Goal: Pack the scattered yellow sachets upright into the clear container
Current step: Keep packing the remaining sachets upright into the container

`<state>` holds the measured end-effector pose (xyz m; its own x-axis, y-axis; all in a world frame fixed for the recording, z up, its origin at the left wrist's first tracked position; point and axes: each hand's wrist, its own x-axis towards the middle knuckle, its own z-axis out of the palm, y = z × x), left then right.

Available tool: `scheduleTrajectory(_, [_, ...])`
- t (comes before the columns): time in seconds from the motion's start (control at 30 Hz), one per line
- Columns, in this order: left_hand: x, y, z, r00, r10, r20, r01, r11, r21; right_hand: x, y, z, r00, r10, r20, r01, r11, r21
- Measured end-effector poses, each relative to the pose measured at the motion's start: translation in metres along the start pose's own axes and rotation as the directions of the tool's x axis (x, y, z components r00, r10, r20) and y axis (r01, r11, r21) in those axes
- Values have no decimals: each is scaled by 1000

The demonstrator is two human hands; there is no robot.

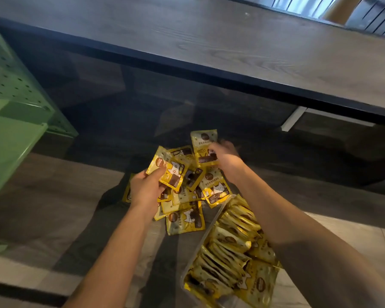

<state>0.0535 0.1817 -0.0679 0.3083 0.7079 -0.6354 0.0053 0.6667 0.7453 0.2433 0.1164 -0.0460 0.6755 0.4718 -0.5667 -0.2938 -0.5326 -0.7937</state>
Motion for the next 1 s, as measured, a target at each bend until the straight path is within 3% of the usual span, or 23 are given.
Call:
scheduleTrajectory(0.1, [-2,4,-1,999,-4,37,5,1000,-26,-18,2,2,977,-161,140,146,983,111])
scheduleTrajectory(0.2, [-3,7,0,997,-29,71,36,995,-90,-33,5,14,959,-141,245,112,985,129])
scheduleTrajectory(0.27, [-3,10,1,993,-47,112,62,989,-132,-39,8,28,953,-133,274,157,985,-67])
scheduleTrajectory(0.37, [-4,11,-1,992,-32,124,47,992,-116,-49,15,52,928,-274,252,356,849,-390])
scheduleTrajectory(0.47, [-6,7,-7,983,91,160,-111,986,123,-53,22,66,899,-383,212,425,648,-632])
scheduleTrajectory(0.53, [-5,6,-15,977,163,134,-189,958,217,-53,23,65,884,-373,281,463,623,-631])
scheduleTrajectory(0.6, [-1,6,-23,981,165,101,-184,960,211,-48,21,55,910,-293,294,410,751,-518])
scheduleTrajectory(0.67, [3,6,-32,983,159,87,-173,968,185,-35,17,35,961,-239,138,275,810,-518])
scheduleTrajectory(0.77, [4,4,-43,983,157,95,-169,976,138,-5,14,-3,987,-142,-73,48,701,-711])
scheduleTrajectory(0.87, [5,0,-44,987,129,99,-141,981,135,9,22,-27,997,73,-10,-49,558,-828])
scheduleTrajectory(1.0, [5,-3,-34,990,87,115,-102,986,131,19,40,-37,978,193,76,-47,564,-824])
